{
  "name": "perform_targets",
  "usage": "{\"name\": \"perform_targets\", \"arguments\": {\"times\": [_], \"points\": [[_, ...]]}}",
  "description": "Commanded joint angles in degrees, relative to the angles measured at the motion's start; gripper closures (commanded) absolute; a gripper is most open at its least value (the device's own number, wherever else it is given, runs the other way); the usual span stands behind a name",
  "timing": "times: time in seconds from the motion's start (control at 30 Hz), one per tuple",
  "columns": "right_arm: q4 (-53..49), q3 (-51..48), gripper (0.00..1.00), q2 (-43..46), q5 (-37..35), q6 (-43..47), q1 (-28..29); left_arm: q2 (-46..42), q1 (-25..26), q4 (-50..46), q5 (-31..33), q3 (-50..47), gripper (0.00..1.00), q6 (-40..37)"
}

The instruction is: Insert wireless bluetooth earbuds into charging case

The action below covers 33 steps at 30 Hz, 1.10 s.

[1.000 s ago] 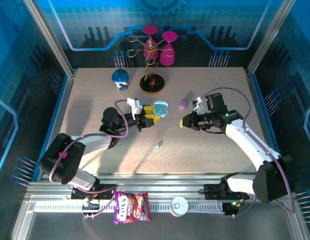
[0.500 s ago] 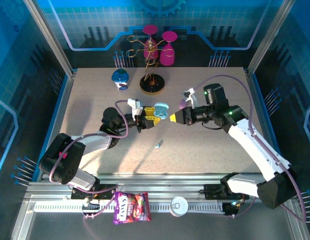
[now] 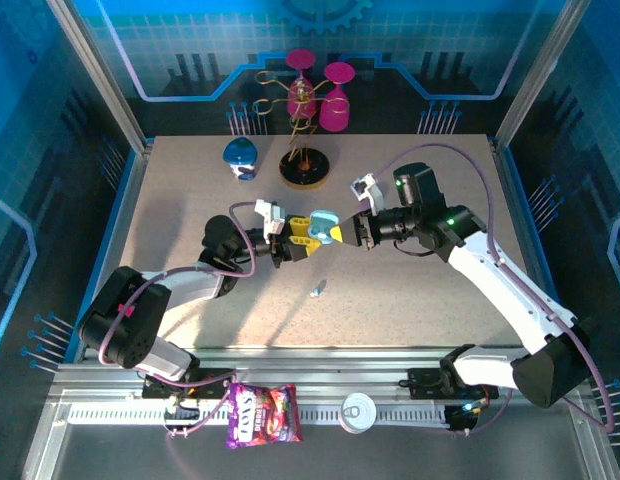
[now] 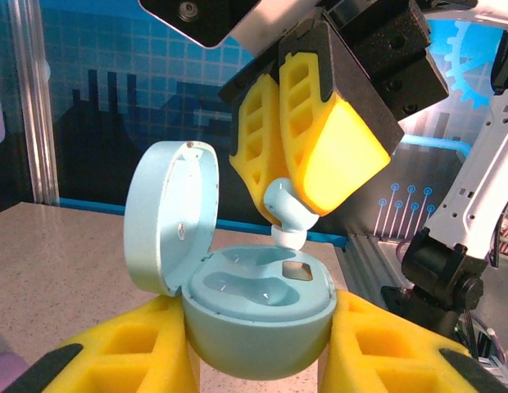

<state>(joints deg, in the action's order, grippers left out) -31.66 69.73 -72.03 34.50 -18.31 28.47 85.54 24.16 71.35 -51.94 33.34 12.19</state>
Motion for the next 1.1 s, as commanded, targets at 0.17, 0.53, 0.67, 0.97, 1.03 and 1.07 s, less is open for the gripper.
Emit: {"name": "perform_targets", "arguments": {"times": [0.17,0.53,0.67,0.97,1.03,1.07], "points": [[4.2,0.5,0.91,-0.3,-0.4,-0.3,1.4,0.2,0.2,3.9,-1.9,0.5,0.71,1.1],[0.9,-0.1,0.90,-0.9,-2.1,1.2,1.7,-0.4,0.1,3.8,-1.4,0.6,0.72,1.2],[-1.6,0.6,0.89,-1.7,-2.2,0.6,1.9,-0.3,0.1,3.8,-1.1,0.6,0.71,0.7],[-3.1,1.2,0.77,-3.1,-2.0,-1.9,1.9,-0.6,0.2,3.9,-0.9,0.6,0.72,-0.1],[-3.3,1.6,0.68,-3.2,-2.9,-2.2,1.8,-0.7,0.2,3.9,-1.0,0.6,0.72,-0.1],[-3.4,1.9,0.65,-3.1,-3.4,-2.4,1.8,-0.7,0.2,3.9,-1.0,0.5,0.72,-0.1]]}}
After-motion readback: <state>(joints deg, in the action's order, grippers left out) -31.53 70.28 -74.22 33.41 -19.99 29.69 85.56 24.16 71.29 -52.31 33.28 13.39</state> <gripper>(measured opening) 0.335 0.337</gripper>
